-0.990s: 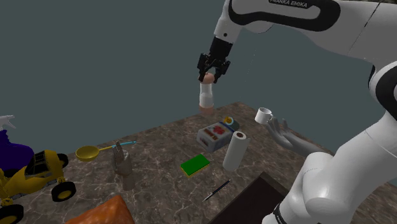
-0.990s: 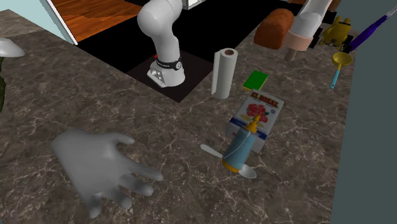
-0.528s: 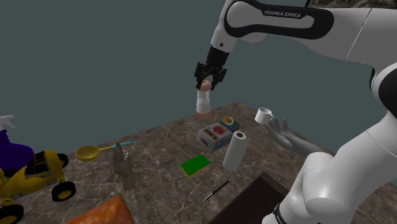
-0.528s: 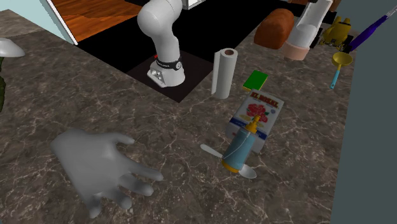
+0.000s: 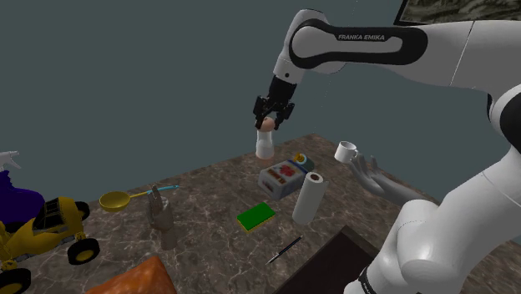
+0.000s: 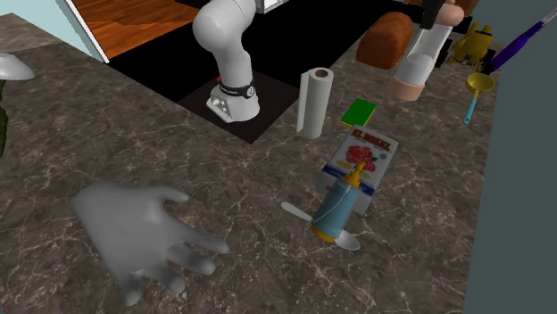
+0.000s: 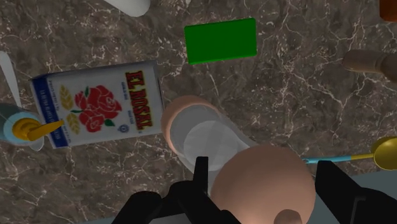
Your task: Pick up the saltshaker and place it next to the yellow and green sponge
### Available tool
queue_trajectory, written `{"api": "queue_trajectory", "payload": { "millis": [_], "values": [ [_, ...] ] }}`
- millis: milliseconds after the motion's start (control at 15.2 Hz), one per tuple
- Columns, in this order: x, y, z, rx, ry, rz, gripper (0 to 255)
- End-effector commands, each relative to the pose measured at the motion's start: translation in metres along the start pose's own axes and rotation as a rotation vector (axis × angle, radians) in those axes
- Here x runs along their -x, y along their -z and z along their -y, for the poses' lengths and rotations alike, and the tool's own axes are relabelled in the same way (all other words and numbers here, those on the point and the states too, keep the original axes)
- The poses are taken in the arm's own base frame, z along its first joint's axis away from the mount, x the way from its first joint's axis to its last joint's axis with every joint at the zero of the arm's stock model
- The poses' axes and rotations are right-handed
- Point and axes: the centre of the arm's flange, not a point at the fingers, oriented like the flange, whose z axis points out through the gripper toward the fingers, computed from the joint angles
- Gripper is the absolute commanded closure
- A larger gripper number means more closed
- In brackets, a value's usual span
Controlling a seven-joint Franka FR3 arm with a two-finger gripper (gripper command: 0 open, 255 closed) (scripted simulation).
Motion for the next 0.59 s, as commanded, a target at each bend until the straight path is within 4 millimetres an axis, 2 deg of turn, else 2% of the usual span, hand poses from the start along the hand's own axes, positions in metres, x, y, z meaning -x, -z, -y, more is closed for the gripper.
{"api": "queue_trajectory", "payload": {
  "millis": [0,528],
  "values": [
    [0.001,-0.011,-0.002,0.0,0.0,-0.001,255],
    [0.004,-0.052,-0.009,0.0,0.0,-0.001,255]
  ]
}}
